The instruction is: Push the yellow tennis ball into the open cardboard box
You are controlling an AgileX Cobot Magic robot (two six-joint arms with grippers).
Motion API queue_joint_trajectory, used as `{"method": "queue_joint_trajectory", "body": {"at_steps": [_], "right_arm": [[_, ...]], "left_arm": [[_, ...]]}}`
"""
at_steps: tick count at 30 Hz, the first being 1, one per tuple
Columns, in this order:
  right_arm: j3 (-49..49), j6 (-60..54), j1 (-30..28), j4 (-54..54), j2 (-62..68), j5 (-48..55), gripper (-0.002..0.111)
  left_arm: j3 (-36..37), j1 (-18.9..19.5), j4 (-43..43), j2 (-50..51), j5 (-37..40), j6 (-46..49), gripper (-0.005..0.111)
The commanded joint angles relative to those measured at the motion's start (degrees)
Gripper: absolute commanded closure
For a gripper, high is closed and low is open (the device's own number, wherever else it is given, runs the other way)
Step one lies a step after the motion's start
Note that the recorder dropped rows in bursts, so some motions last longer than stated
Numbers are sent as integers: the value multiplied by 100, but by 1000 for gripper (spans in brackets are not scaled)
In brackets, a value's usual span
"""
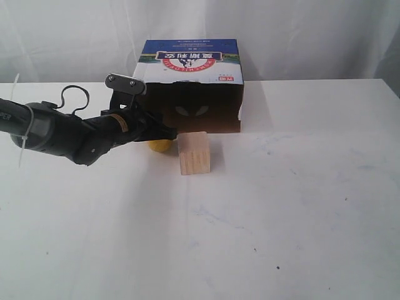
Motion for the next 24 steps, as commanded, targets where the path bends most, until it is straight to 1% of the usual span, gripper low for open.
{"method": "queue_joint_trajectory", "body": {"at_steps": [1, 4, 7, 12, 24], "right_arm": [[-6, -12, 18, -6, -22, -31, 108], [-6, -12, 18, -6, -22, -41, 108], [-6, -12, 18, -6, -22, -41, 108], [-6, -12, 18, -6, -22, -30, 108], [-6, -12, 18, -6, -22, -41, 108]], "left_arm": [[29, 14, 58, 99, 300, -35, 107], [29, 14, 48, 99, 240, 42, 107], [29, 14, 20, 99, 91, 427, 107], [29, 14, -115, 99, -353, 468, 107], [29, 14, -158, 35, -609, 468, 107]]}}
